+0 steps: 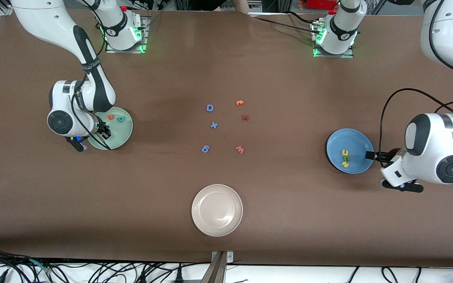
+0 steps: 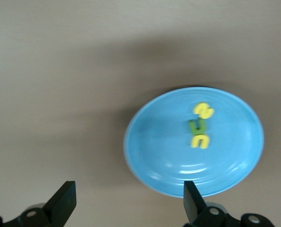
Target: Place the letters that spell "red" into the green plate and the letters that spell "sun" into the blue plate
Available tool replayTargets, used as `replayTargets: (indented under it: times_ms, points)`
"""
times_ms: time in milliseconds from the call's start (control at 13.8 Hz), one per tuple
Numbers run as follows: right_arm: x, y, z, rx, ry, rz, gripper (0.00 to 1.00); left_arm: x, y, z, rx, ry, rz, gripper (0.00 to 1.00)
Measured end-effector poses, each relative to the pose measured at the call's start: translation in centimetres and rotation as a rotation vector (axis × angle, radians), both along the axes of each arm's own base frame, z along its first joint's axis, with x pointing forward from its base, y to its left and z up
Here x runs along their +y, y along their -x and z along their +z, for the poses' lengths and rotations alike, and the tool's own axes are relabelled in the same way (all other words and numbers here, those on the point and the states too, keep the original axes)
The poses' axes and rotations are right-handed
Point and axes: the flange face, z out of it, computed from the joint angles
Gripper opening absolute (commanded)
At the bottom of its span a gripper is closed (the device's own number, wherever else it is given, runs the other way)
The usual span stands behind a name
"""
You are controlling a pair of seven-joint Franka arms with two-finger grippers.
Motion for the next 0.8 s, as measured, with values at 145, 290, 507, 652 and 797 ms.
replayTargets:
  times_ms: [145,290,507,652,797]
  points:
    - [0.0,0.0,0.0,-0.001,0.000,0.000,0.67,2.3,0.4,2.3,-0.011,-0.021,0.031,1.00]
    - [-0.1,-0.1,0.0,-0.004,0.000,0.001,0.79,3.5,0.8,4.7,-0.028,-0.025,0.050,1.00]
    - [0.0,-0.3,0.6,-0.014,-0.005,0.004,0.92,1.8,1.6,10.4,-0.089,-0.014,0.040,1.00]
    - [0.2,-0.8,2.4,-0.027,-0.016,0.007,0.98,0.0,2.9,14.9,-0.143,0.060,0.057,1.00]
    - [0.5,-1.7,5.6,-0.024,-0.030,0.012,0.98,-1.2,4.5,18.5,-0.183,0.087,0.058,1.00]
